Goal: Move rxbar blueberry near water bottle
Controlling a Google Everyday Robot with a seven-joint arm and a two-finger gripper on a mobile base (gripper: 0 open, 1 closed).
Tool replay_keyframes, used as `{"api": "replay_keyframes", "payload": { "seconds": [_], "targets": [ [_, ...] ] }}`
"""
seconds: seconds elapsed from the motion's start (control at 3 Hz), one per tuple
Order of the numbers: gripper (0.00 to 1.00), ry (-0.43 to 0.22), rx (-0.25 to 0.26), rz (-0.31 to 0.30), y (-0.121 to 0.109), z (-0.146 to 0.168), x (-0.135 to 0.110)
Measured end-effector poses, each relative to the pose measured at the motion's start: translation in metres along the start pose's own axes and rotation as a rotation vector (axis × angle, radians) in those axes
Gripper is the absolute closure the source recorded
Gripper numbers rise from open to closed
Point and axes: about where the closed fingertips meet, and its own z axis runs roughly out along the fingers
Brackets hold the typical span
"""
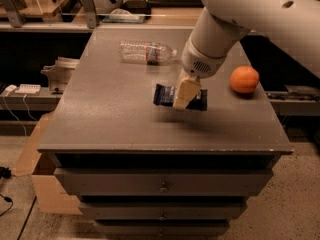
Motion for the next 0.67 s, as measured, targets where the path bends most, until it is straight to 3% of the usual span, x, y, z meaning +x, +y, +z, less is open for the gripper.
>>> {"api": "replay_keyframes", "payload": {
  "seconds": [0.33,0.67],
  "targets": [
    [1.00,-0.002,0.010,-0.003,-0.002,-0.004,-0.001],
    [1.00,-0.020,0.046,-0.020,-0.019,-0.004,-0.021]
  ]
}}
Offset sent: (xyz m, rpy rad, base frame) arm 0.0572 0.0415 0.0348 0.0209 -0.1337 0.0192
